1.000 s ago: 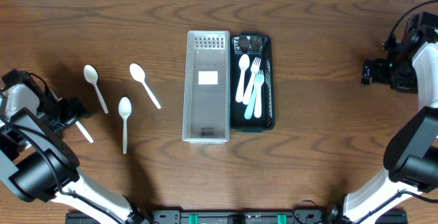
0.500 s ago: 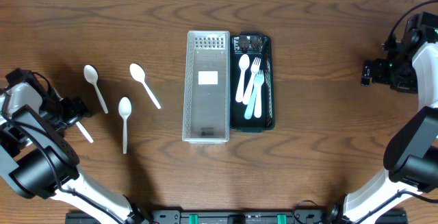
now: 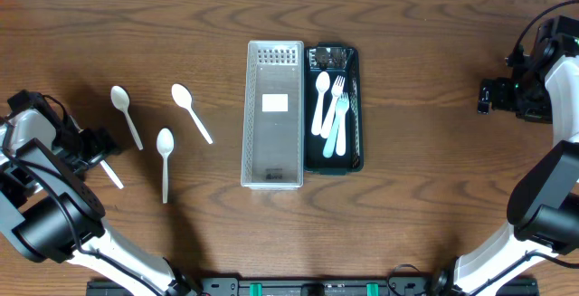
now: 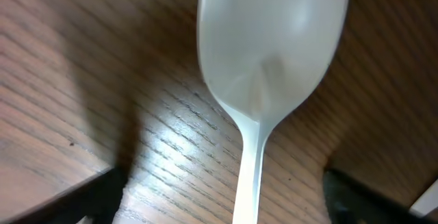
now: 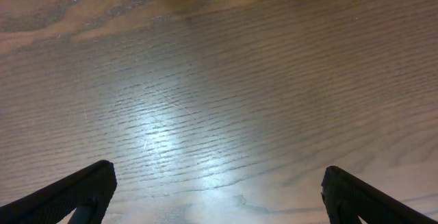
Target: Pack container
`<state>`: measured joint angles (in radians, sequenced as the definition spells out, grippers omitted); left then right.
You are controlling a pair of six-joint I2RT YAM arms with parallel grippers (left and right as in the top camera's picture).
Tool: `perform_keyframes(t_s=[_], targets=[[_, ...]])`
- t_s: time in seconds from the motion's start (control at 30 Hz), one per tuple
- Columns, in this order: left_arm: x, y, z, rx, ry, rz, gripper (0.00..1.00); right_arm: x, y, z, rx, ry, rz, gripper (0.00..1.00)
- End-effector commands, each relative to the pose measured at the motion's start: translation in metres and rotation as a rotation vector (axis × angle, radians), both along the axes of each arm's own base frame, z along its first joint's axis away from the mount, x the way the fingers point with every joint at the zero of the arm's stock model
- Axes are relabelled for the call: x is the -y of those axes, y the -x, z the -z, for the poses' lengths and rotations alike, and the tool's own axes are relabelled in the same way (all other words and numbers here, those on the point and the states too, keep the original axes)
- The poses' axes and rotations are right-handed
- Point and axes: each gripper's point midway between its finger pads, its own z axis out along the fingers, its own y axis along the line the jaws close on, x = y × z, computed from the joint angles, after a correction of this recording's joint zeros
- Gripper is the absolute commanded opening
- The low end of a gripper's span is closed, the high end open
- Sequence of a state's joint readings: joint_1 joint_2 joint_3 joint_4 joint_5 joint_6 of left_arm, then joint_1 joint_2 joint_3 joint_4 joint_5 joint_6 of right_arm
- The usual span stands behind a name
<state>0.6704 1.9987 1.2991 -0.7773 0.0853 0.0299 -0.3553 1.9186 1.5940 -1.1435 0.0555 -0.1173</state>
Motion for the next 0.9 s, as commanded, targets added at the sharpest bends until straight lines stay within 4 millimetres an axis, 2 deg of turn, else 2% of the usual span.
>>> perform_keyframes(t_s=[0.0, 0.07, 0.13, 0.23, 0.3, 0.43, 0.63, 0.87], targets=[[0.0025, 0.0038, 0.0075, -0.025, 0.011, 0.001, 0.64, 0.0009, 0.0008, -0.0003, 0.000, -0.002, -0.007, 0.99], [0.0025, 0.0038, 0.0075, -0.025, 0.011, 0.001, 0.56, 0.0009, 0.0008, -0.0003, 0.000, -0.002, -0.007, 0.99], [0.0024, 0.0037, 0.0075, -0.025, 0.010, 0.002, 0.55, 0.0009, 0.0008, -0.0003, 0.000, -0.002, -0.007, 0.99], [0.0018, 0.0029, 0.0075, -0.022, 0.008, 0.002, 0.39, 0.0009, 0.0008, -0.0003, 0.000, -0.002, -0.007, 0.99], [0.0017, 0.0028, 0.0075, -0.021, 0.007, 0.002, 0.33, 0.0009, 0.0008, -0.0003, 0.000, -0.002, -0.007, 0.99], [0.0010, 0.0020, 0.0074, -0.018, 0.005, 0.002, 0.30, 0.0009, 0.0008, -0.0003, 0.000, -0.002, -0.007, 0.99], [0.0006, 0.0015, 0.0073, -0.016, 0.003, 0.002, 0.19, 0.0009, 0.0008, -0.0003, 0.000, -0.002, -0.007, 0.99], [-0.0009, -0.0005, 0.0048, -0.008, -0.003, 0.001, 0.15, 0.0009, 0.0008, -0.0003, 0.000, -0.002, -0.007, 0.99]])
